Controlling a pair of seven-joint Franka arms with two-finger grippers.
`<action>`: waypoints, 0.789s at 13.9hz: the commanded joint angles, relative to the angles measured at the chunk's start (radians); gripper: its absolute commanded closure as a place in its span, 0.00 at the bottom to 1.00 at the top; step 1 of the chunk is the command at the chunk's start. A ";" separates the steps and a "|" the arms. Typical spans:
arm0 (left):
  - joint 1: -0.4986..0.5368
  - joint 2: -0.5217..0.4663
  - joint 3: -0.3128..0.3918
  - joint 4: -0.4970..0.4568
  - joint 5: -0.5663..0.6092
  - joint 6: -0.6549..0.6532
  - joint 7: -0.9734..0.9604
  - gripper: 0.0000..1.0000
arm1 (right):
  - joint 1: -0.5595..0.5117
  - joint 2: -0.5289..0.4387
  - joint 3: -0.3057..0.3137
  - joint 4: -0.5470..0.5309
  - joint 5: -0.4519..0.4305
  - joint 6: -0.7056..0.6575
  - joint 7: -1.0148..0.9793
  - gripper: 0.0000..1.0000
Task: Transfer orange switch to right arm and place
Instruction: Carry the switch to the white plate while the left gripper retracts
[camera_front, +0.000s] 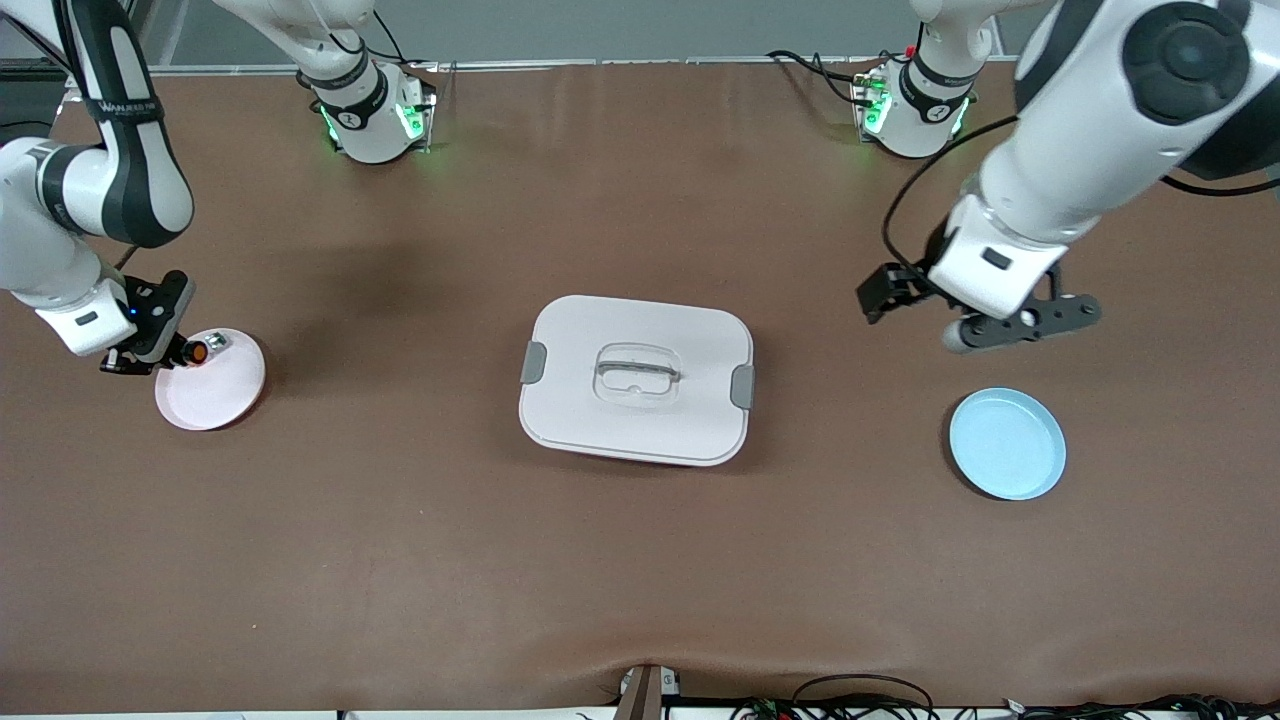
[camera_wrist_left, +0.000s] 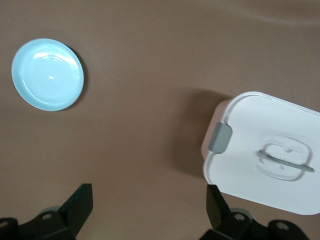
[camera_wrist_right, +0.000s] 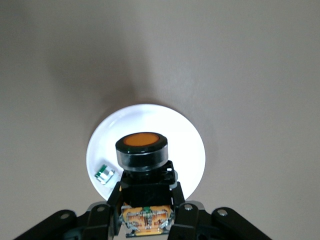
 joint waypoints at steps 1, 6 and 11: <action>0.063 -0.027 -0.007 -0.006 0.015 -0.018 0.109 0.00 | -0.050 0.068 0.018 -0.002 -0.019 0.073 -0.036 1.00; 0.189 -0.024 -0.003 -0.006 0.015 -0.018 0.361 0.00 | -0.059 0.171 0.018 0.000 -0.019 0.176 -0.073 1.00; 0.250 -0.015 0.028 -0.006 0.037 -0.001 0.596 0.00 | -0.062 0.251 0.018 0.009 -0.019 0.266 -0.125 1.00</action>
